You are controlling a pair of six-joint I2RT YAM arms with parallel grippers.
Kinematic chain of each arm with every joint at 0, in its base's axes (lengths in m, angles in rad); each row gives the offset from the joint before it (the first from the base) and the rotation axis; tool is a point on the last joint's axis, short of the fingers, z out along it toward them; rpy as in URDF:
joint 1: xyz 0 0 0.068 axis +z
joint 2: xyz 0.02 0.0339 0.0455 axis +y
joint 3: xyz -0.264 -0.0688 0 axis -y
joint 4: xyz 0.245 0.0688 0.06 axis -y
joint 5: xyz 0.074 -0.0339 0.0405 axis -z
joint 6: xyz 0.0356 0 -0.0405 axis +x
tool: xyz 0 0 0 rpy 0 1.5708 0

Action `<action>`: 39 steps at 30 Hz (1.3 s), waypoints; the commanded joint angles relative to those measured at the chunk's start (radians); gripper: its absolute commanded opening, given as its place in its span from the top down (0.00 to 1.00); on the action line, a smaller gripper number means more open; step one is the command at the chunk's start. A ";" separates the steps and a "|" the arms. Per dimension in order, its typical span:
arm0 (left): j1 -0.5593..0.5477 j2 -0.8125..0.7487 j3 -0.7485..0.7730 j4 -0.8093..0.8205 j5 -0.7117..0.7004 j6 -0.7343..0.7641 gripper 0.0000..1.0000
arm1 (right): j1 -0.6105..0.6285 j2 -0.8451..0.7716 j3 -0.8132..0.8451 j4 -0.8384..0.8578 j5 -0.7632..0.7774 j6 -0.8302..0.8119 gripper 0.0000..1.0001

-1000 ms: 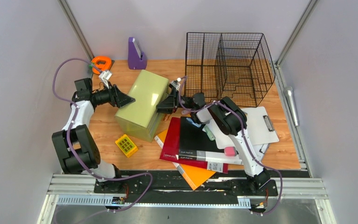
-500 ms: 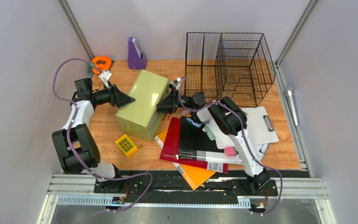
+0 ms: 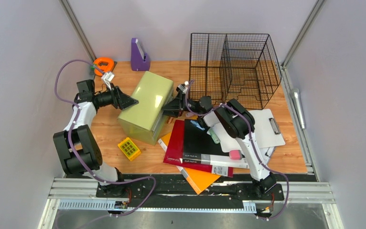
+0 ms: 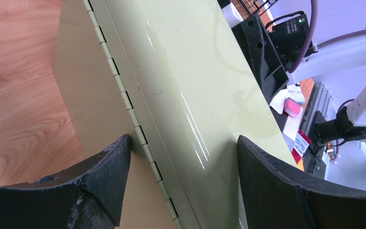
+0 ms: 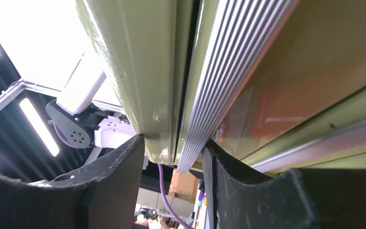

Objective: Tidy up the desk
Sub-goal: Open the drawer in the storage box.

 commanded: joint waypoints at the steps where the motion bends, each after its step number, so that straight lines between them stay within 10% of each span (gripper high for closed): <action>1: -0.065 0.095 -0.111 -0.238 -0.105 0.034 0.83 | -0.028 -0.084 -0.030 0.170 0.138 -0.057 1.00; 39: 0.001 0.029 -0.069 -0.186 -0.277 -0.055 1.00 | -0.098 -0.475 -0.344 -0.209 -0.051 -0.500 1.00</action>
